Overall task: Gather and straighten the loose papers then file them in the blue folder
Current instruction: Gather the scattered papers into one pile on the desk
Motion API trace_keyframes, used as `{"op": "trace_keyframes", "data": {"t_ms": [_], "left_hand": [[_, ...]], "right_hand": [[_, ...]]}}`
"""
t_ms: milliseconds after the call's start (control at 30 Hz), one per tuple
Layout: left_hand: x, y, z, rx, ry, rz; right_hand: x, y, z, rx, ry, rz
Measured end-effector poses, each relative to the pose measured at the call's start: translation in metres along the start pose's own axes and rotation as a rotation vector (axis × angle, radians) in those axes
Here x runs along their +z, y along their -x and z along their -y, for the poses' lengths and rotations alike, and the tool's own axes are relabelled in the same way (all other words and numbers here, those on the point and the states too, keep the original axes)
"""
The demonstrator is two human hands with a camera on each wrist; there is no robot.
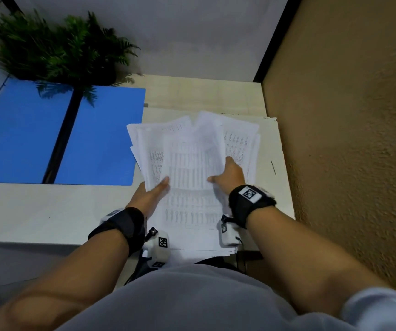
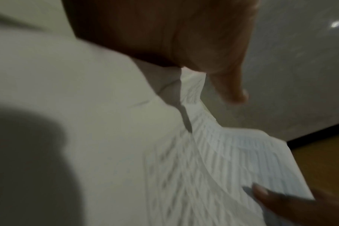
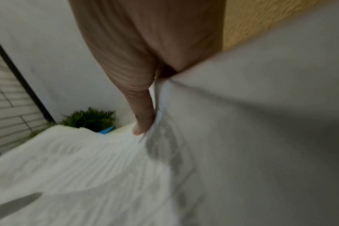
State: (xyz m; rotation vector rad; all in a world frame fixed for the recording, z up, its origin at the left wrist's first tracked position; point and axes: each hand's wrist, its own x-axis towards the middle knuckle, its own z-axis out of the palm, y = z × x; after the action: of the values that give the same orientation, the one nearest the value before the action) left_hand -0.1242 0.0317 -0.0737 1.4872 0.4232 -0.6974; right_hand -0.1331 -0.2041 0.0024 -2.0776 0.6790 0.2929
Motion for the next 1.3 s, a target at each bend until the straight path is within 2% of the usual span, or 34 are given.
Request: {"op": "trace_keyframes", "data": {"t_ms": [67,100,167,233,267,333,433,533,633,800,933,1000,1100,1200,1300], "left_hand": [[0.005,0.002,0.004,0.054,-0.142,-0.060],[0.006,0.002,0.006,0.073,-0.185,-0.097],[0.003,0.007,0.004,0.078,-0.215,-0.166],[-0.007,0.010,0.003,0.081,-0.139,-0.207],[-0.013,0.012,0.004,0.069,-0.087,-0.207],[-0.029,0.013,0.008,0.049,-0.012,-0.219],[-0.053,0.016,0.011,0.017,0.037,-0.237],[-0.067,0.018,0.015,0.003,0.001,-0.258],[-0.073,0.015,0.020,-0.014,-0.049,-0.270],[-0.062,0.016,0.012,-0.027,-0.074,-0.261],[-0.057,0.018,0.011,-0.029,-0.071,-0.254],[-0.058,0.019,0.010,-0.021,-0.098,-0.268],[-0.060,0.019,0.009,-0.019,-0.123,-0.284],[-0.060,0.018,0.006,-0.027,-0.167,-0.300],[-0.052,0.014,0.004,-0.039,-0.153,-0.276]], "right_hand": [[0.014,-0.005,-0.007,-0.005,-0.115,0.043],[0.017,-0.006,-0.010,0.013,-0.224,0.003],[0.012,-0.015,-0.023,0.095,-0.342,-0.241],[-0.006,-0.025,-0.039,0.243,-0.183,-0.455],[-0.016,-0.029,-0.048,0.334,-0.079,-0.479],[-0.029,-0.033,-0.061,0.418,-0.018,-0.421],[-0.028,-0.032,-0.063,0.391,0.039,-0.301],[-0.018,-0.029,-0.058,0.377,0.195,-0.181],[-0.008,-0.029,-0.049,0.377,0.248,-0.147],[0.012,-0.023,-0.039,0.375,0.141,-0.252],[0.010,-0.029,-0.043,0.497,-0.317,-0.209],[0.001,-0.026,-0.045,0.479,-0.316,-0.195],[-0.014,-0.020,-0.050,0.368,-0.253,-0.206],[-0.046,-0.018,-0.047,0.226,-0.293,-0.410],[-0.093,-0.010,-0.021,0.074,-0.297,-0.625]]}}
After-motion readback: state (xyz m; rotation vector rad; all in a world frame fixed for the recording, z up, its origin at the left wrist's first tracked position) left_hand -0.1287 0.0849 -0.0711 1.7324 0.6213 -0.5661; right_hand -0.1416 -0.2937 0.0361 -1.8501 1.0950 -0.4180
